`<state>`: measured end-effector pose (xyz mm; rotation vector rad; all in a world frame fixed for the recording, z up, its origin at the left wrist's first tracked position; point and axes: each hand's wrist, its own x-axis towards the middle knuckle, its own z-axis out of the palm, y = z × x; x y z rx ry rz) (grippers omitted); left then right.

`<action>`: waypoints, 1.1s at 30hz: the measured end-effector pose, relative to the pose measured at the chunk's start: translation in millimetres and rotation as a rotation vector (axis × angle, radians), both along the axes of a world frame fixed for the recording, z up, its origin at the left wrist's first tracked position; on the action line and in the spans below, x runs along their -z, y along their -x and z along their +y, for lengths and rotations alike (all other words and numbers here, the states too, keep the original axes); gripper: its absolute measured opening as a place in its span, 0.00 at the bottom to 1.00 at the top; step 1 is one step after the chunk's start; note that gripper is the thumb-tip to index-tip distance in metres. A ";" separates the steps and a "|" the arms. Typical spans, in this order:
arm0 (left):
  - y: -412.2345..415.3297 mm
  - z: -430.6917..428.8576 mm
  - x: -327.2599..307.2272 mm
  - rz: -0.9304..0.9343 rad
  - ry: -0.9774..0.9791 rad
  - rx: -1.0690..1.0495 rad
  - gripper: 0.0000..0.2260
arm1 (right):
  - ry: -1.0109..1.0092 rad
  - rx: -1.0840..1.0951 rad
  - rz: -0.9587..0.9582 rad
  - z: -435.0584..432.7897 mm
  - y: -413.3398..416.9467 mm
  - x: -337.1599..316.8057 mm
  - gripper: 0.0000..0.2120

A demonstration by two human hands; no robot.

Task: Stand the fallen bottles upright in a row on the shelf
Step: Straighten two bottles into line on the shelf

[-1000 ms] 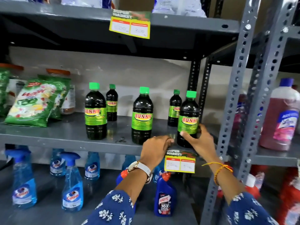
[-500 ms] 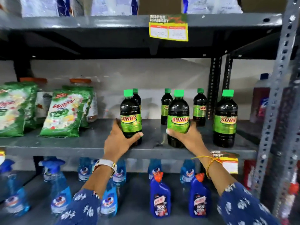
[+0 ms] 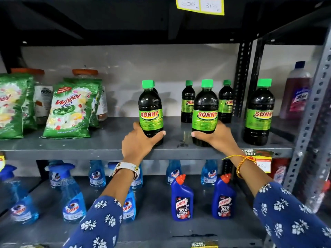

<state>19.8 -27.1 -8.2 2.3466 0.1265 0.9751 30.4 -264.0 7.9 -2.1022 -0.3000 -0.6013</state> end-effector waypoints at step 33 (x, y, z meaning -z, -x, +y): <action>-31.4 -130.0 -8.5 0.126 0.205 0.438 0.40 | -0.094 -0.185 0.118 -162.6 -5.4 -4.4 0.18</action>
